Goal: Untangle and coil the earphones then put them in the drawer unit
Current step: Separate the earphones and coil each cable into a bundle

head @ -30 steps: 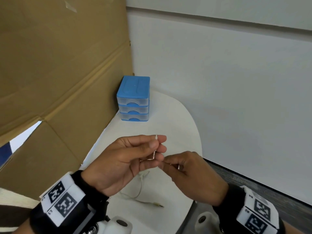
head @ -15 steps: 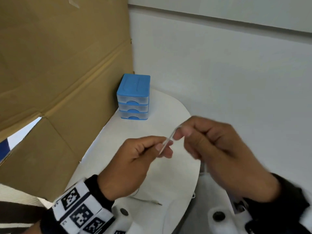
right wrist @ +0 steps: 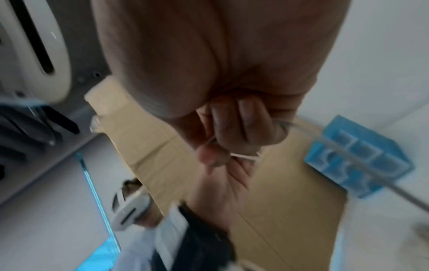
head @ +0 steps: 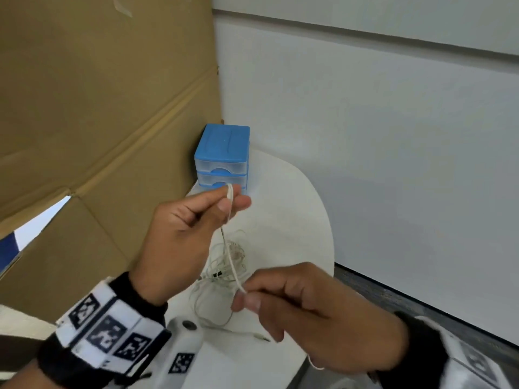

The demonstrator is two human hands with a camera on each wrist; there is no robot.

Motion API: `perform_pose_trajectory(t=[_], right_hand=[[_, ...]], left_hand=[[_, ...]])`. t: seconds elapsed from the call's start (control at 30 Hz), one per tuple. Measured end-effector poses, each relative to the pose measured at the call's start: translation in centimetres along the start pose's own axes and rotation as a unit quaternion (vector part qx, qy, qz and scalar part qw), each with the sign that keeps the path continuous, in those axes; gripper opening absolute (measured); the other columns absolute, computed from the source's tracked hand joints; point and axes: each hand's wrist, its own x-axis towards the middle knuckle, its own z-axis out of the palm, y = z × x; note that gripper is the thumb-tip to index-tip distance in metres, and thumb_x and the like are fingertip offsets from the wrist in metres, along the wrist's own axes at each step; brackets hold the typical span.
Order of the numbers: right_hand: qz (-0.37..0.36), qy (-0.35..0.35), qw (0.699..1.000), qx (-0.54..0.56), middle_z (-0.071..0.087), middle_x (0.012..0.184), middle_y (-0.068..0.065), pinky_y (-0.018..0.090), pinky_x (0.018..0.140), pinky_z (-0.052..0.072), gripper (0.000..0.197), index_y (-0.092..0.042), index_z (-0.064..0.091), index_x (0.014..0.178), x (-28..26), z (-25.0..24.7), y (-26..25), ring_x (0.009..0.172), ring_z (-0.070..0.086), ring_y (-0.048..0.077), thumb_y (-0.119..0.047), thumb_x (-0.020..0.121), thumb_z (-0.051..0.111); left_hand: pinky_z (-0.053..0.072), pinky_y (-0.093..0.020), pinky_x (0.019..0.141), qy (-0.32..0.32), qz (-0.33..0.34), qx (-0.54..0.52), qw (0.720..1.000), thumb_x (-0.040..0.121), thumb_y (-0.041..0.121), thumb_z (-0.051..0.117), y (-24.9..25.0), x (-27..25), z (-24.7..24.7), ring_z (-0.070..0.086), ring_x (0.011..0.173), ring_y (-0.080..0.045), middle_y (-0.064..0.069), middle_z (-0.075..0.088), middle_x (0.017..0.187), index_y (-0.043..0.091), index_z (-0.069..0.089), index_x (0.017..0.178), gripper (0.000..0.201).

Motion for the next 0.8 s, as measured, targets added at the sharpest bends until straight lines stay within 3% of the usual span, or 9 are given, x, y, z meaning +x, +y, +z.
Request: perform_pose_trajectory(t=[0.13,0.23,0.3,0.4,0.47,0.53,0.6,0.7,0.8], right_hand=[[-0.1,0.164,0.981,0.023,0.054,0.058,-0.017,0.01,0.055,0.037,0.02,-0.008,0.068,0.089,-0.3,-2.8,-2.0,0.054,0.042,0.001,-0.011,0.098,0.05],[-0.095,0.297,0.95,0.009,0.048,0.05,-0.013,0.009,0.051,0.033,0.021,-0.008,0.07,0.084,0.5,-5.0,-0.2,0.048,0.039,0.003,-0.006,0.098,0.053],[-0.07,0.33,0.941,0.017,0.052,0.05,-0.015,0.01,0.051,0.034,0.016,-0.01,0.072,0.083,1.3,-5.1,1.3,0.048,0.04,0.002,-0.008,0.094,0.061],[-0.017,0.241,0.969,0.044,0.058,0.056,-0.015,0.01,0.053,0.036,0.021,-0.024,0.075,0.074,1.9,-2.7,3.7,0.051,0.043,-0.002,-0.016,0.088,0.062],[0.027,0.134,0.99,0.021,0.062,0.06,-0.005,0.013,0.055,0.04,0.02,-0.022,0.078,0.081,1.8,-0.4,4.7,0.053,0.046,-0.001,-0.018,0.093,0.062],[0.035,0.039,0.998,-0.018,0.064,0.067,0.008,0.027,0.06,0.048,0.02,-0.012,0.075,0.094,1.3,1.2,4.2,0.058,0.053,0.005,-0.022,0.097,0.058],[0.023,-0.004,0.999,-0.023,0.06,0.065,0.006,0.033,0.064,0.051,0.022,-0.01,0.07,0.096,0.7,1.5,2.6,0.061,0.054,0.011,-0.025,0.099,0.054],[-0.027,0.036,0.999,0.005,0.053,0.062,-0.007,0.023,0.06,0.044,0.019,-0.013,0.067,0.095,0.1,0.0,-0.4,0.06,0.048,0.007,-0.023,0.099,0.051],[-0.082,0.159,0.984,-0.002,0.05,0.059,-0.005,0.016,0.056,0.037,0.022,-0.009,0.068,0.088,0.0,-2.3,-0.8,0.056,0.042,0.006,-0.019,0.096,0.051]], left_hand=[[0.051,-0.022,0.083,-0.138,-0.002,0.107,0.985,0.093,0.022,0.054,-0.6,-1.3,1.0,0.07,0.087,-0.011,-0.001,0.076,0.086,0.017,0.072,0.103,0.022],[0.05,-0.019,0.078,-0.218,-0.042,0.036,0.974,0.092,0.014,0.046,0.1,-2.4,1.9,0.068,0.079,-0.015,-0.002,0.071,0.08,0.008,0.071,0.106,0.029],[0.052,-0.022,0.076,-0.236,-0.085,-0.057,0.966,0.091,0.01,0.046,0.9,-2.6,2.2,0.068,0.076,-0.018,-0.004,0.07,0.079,0.002,0.072,0.106,0.031],[0.056,-0.024,0.073,-0.182,-0.142,-0.185,0.955,0.087,0.007,0.053,1.9,-2.2,2.1,0.073,0.078,-0.023,-0.009,0.073,0.081,0.002,0.074,0.1,0.025],[0.058,-0.025,0.076,-0.115,-0.142,-0.225,0.957,0.088,0.006,0.056,2.0,-1.4,1.8,0.074,0.087,-0.025,-0.013,0.076,0.089,0.002,0.075,0.098,0.022],[0.057,-0.025,0.081,-0.07,-0.106,-0.189,0.974,0.084,0.011,0.051,1.7,-0.7,1.2,0.073,0.094,-0.025,-0.014,0.076,0.095,0.003,0.071,0.104,0.03],[0.055,-0.022,0.083,-0.043,-0.06,-0.09,0.993,0.085,0.014,0.051,0.9,-0.3,0.6,0.073,0.096,-0.023,-0.012,0.076,0.095,0.007,0.068,0.107,0.028],[0.053,-0.021,0.083,-0.068,-0.026,0.046,0.996,0.093,0.015,0.056,-0.1,-0.6,0.5,0.073,0.092,-0.018,-0.006,0.077,0.089,0.017,0.071,0.104,0.018],[0.053,-0.028,0.083,-0.175,-0.027,0.082,0.981,0.093,0.017,0.05,-0.1,-1.5,1.1,0.07,0.089,-0.021,-0.005,0.076,0.087,0.017,0.073,0.103,0.025]])
